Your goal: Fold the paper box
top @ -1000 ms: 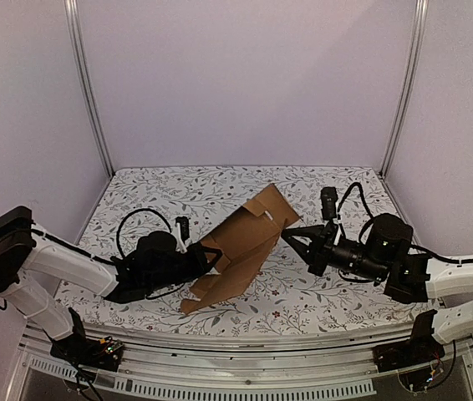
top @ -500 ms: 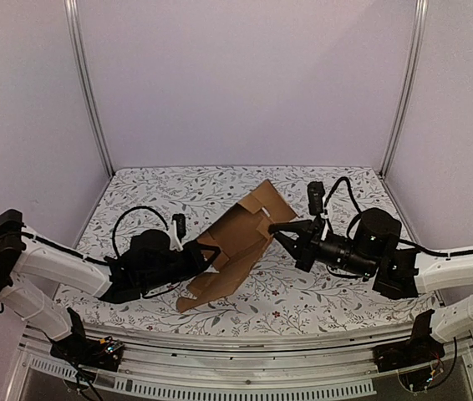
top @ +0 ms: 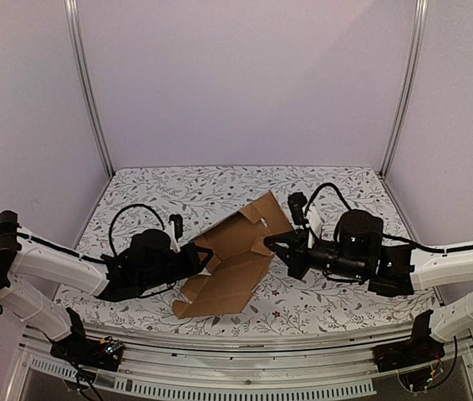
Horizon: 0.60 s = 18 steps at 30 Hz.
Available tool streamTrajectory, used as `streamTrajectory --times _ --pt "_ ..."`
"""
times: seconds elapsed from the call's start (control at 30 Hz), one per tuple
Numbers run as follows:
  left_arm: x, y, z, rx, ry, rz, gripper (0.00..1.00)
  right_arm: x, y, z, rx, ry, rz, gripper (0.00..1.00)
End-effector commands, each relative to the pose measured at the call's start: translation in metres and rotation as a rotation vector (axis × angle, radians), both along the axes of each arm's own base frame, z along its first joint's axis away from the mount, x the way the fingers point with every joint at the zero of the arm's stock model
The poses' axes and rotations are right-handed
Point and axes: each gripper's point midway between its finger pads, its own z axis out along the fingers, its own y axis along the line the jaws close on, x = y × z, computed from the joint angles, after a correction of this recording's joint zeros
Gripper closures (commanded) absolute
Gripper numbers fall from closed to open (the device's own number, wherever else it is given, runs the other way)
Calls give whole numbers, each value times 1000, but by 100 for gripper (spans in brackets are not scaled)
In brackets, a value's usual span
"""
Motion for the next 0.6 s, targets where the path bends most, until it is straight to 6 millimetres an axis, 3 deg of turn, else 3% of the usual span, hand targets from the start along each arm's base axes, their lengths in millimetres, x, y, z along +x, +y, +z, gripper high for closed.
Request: streamTrajectory --times 0.0,0.17,0.33,0.57 --pt "4 -7 34 -7 -93 -29 100 -9 -11 -47 -226 41 16 100" --pt "6 -7 44 12 -126 -39 100 -16 -23 -59 -308 39 33 100" --pt "6 -12 51 20 -152 -70 100 -17 -27 -57 -324 33 30 100" --pt "6 -7 42 75 -154 -66 100 -16 -31 -22 -250 5 4 100"
